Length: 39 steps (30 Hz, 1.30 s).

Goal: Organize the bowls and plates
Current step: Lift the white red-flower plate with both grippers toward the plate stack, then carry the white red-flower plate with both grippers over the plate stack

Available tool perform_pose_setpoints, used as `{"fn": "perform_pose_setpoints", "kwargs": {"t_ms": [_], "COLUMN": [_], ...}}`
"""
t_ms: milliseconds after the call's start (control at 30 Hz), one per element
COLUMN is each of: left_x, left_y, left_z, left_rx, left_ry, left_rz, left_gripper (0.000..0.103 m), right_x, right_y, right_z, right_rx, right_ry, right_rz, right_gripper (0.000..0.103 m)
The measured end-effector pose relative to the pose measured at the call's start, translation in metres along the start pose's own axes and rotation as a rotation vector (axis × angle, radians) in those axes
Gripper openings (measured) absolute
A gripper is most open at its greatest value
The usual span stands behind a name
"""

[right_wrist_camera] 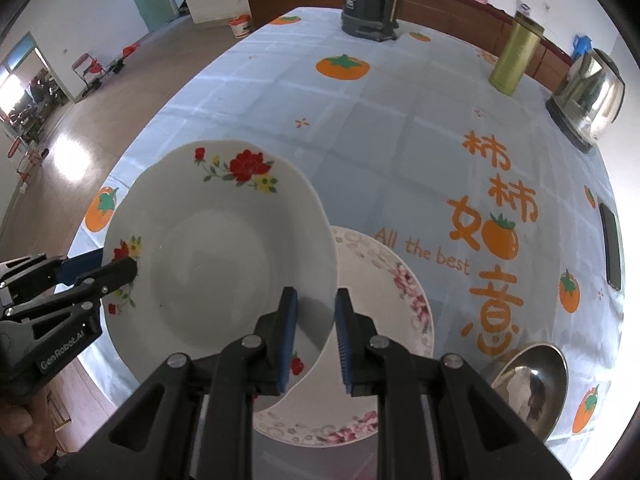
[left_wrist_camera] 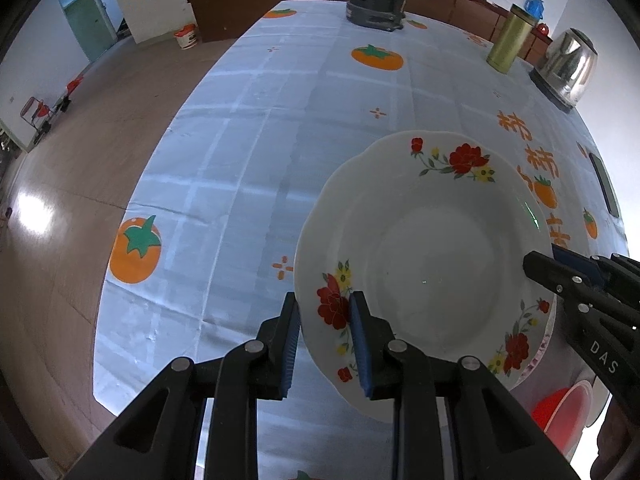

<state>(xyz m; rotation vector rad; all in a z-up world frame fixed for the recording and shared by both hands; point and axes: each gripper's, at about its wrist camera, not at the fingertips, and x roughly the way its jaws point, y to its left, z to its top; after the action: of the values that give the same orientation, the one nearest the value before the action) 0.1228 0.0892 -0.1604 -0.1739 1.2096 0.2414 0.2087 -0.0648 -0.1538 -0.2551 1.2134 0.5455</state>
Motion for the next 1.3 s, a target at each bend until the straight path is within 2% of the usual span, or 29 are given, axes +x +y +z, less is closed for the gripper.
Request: {"fn": "perform_pose_setpoints", "kwargs": {"t_ms": [567, 1300], "left_x": [0.0, 0.002], "left_y": [-0.035, -0.058], "left_z": [-0.005, -0.007], "left_rx": [0.06, 0.101], "left_ry": [0.007, 0.015], "left_rz": [-0.023, -0.04], "left_gripper": [0.026, 0.026], "right_x": [-0.006, -0.012], "right_y": [-0.03, -0.053], "right_z": [-0.022, -0.034], "right_rx": [0.057, 0.099], "right_ry": [0.007, 0.009], "right_rz": [-0.019, -0.038], "right_gripper": [0.019, 0.019]}}
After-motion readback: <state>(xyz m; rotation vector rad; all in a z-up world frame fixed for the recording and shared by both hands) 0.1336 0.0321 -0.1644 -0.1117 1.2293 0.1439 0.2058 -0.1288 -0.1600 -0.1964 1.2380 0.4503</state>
